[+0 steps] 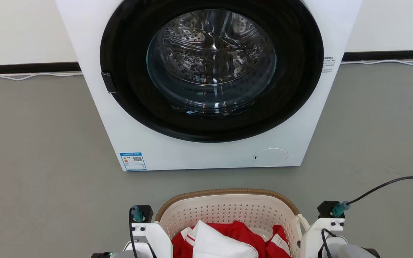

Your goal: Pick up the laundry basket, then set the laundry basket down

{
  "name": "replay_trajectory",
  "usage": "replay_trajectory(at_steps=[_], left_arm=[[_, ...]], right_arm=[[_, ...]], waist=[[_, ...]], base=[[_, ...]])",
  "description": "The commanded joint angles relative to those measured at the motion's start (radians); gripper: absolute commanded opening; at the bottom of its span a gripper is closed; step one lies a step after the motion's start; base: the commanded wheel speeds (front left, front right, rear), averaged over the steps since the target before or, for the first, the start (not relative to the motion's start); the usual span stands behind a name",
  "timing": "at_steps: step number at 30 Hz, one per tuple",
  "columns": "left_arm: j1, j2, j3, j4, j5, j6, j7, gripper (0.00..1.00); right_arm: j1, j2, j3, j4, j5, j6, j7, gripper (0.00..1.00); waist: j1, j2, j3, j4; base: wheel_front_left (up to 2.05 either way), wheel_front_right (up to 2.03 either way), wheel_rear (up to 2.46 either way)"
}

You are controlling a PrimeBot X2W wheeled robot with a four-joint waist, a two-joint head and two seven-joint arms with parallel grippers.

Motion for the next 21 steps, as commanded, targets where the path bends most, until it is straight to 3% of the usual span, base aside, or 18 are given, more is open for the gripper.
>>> replay_trajectory(at_steps=[1,21], left_arm=[[-0.026,0.009,0.013,-0.008,0.011,-0.004,-0.007,0.00],[-0.042,0.009,0.014,-0.004,0.010,0.003,-0.031,0.00]], right_arm=[[-0.024,0.010,0.016,-0.017,-0.002,0.000,-0.005,0.00],[-0.044,0.010,0.036,-0.017,0.019,0.000,-0.032,0.00]], waist=[[0.0000,0.0000,0.000,0.000],[0.0000,0.0000,0.036,0.001]], base=[[0.00,0.00,0.00],[0.00,0.00,0.00]])
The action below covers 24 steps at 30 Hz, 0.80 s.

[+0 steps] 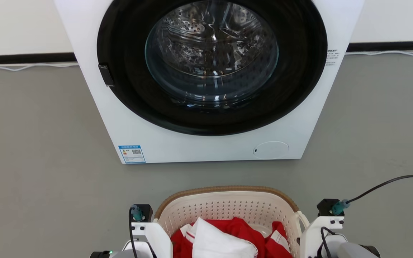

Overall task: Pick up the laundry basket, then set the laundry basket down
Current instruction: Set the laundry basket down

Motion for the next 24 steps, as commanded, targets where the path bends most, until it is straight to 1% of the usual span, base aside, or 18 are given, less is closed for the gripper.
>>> replay_trajectory(at_steps=[1,11,24], left_arm=[[-0.045,0.009,0.014,-0.007,0.002,0.005,-0.020,0.00],[-0.125,0.009,0.014,-0.031,0.020,0.035,-0.093,0.00],[-0.268,0.009,0.019,-0.028,0.037,0.085,-0.183,0.00]], right_arm=[[-0.042,0.010,0.021,-0.017,0.009,0.000,-0.027,0.00],[-0.112,0.010,0.052,-0.021,0.027,0.000,-0.127,0.00],[-0.244,0.010,0.080,-0.027,0.030,0.000,-0.258,0.00]], waist=[[0.0000,-0.0001,0.011,0.000],[0.0000,-0.0001,0.148,0.001],[0.0000,-0.0001,0.420,0.005]], base=[[0.00,0.00,0.00],[0.00,0.00,0.00],[0.00,0.00,0.00]])
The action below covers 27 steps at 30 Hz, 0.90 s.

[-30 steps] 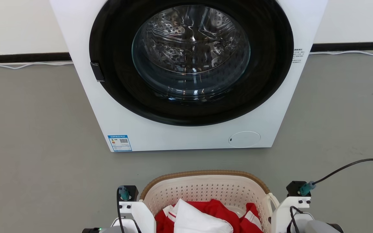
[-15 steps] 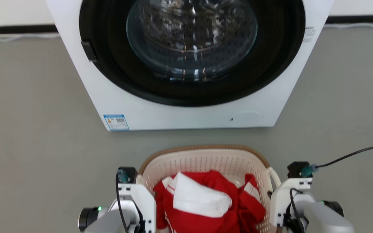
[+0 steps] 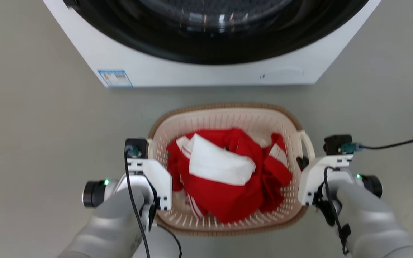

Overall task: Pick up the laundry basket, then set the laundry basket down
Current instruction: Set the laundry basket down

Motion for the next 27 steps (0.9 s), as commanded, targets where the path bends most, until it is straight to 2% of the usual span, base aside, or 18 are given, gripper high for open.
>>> replay_trajectory(at_steps=[1,13,27], left_arm=[[-0.044,0.001,0.015,-0.006,0.008,0.013,-0.019,0.00],[-0.168,0.001,0.015,-0.006,0.024,0.053,-0.115,0.00],[-0.272,0.001,0.017,0.010,0.042,0.078,-0.168,0.00]], right_arm=[[-0.022,0.023,0.018,-0.024,-0.003,0.004,-0.031,0.00],[-0.122,-0.018,0.057,-0.061,-0.007,0.004,-0.157,0.00],[-0.169,-0.047,0.109,-0.079,0.028,0.004,-0.214,0.00]], waist=[[0.0000,0.0000,0.087,0.001],[0.0000,0.0000,0.273,0.004],[0.0000,0.0000,0.390,0.005]], base=[[0.00,0.00,0.00],[0.00,0.00,0.00],[0.00,0.00,0.00]])
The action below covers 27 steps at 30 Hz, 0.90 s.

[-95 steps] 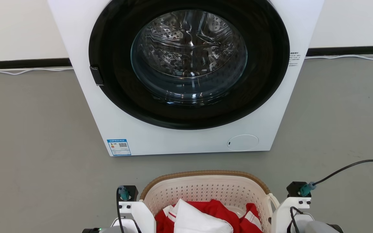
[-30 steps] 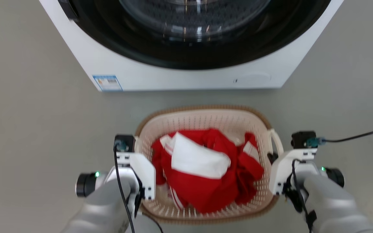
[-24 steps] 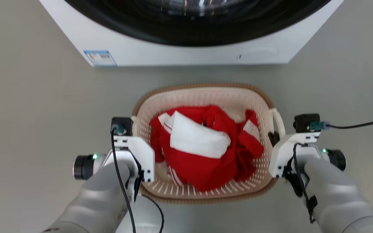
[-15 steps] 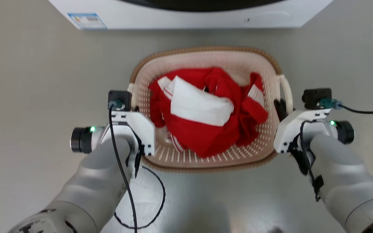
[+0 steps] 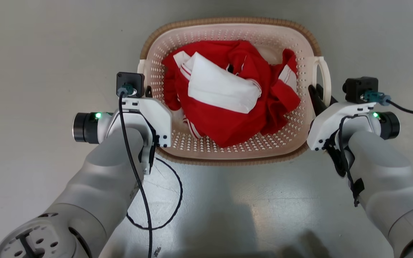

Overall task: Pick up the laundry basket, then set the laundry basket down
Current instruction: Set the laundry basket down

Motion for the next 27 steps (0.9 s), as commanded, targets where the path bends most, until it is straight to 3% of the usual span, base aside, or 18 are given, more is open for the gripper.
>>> replay_trajectory(at_steps=[1,27], left_arm=[[-0.035,0.007,0.013,0.002,0.013,0.013,-0.017,0.00],[-0.090,0.007,0.027,0.001,0.030,0.024,-0.024,0.00]], right_arm=[[0.018,0.018,0.023,-0.017,0.011,0.007,-0.015,0.00],[-0.041,-0.028,0.094,-0.011,0.086,0.007,-0.025,0.00]], waist=[[0.0000,0.0000,0.017,-0.002],[0.0000,0.0000,0.099,-0.002]], base=[[0.00,0.00,0.00],[0.00,0.00,0.00]])
